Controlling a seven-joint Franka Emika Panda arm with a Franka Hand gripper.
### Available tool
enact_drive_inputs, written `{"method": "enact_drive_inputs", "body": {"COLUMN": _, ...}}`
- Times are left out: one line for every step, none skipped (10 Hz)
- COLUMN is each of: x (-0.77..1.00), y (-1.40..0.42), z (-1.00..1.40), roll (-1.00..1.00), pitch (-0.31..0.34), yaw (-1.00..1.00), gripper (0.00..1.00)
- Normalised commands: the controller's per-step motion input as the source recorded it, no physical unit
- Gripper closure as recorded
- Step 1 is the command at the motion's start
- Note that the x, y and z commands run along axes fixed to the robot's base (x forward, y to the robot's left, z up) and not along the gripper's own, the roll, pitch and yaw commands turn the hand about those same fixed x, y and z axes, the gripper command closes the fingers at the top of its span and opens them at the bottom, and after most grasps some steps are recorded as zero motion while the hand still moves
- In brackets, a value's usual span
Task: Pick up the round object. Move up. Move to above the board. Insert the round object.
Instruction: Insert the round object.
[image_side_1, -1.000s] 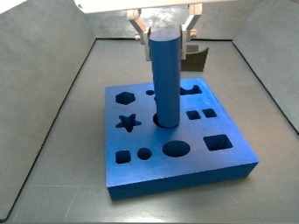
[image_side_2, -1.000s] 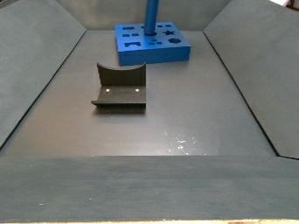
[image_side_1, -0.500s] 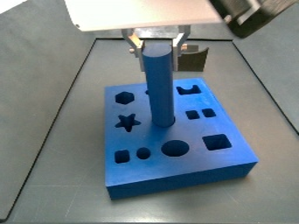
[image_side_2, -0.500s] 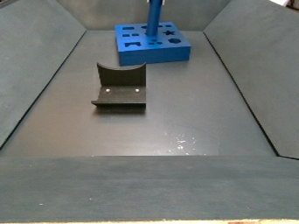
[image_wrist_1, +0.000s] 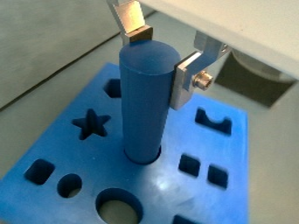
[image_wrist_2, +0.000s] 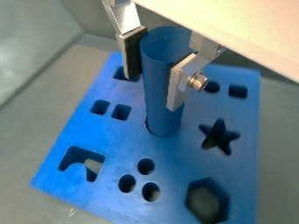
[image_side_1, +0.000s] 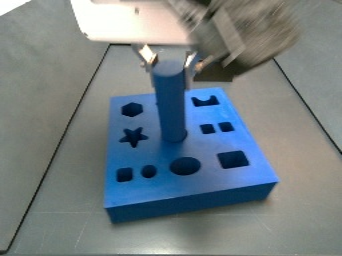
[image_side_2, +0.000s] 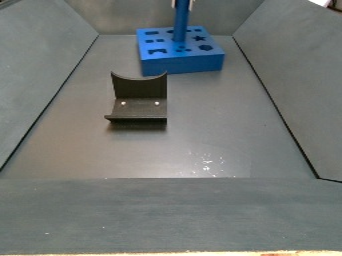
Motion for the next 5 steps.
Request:
{"method": "enact_drive_inputs", "body": {"x": -0.02, "y": 0.08, "z": -0.58, "roll": -0.03, "pitch": 0.517, "yaw": -0.89, "gripper": 1.0}}
{"method": "enact_drive_inputs", "body": {"x": -0.02, "y": 0.07, "z": -0.56, "roll": -0.03, "pitch": 0.551, "yaw": -0.88, "gripper": 1.0}}
{"method": "enact_drive_inputs", "body": {"x": -0.02, "y": 0.04, "z": -0.53, "roll": 0.0, "pitch": 0.591, "yaw": -0.85, "gripper": 1.0}}
{"method": "enact_drive_inputs", "body": {"x": 0.0, "y": 0.0, "z": -0.43, "roll": -0.04, "pitch": 0.671, "yaw": -0.7, "gripper": 1.0}}
{"method": "enact_drive_inputs", "body": {"x": 0.0, "y": 0.0, "z": 0.0, "roll": 0.0, "pitch": -0.046, "yaw": 0.0, "gripper": 1.0}}
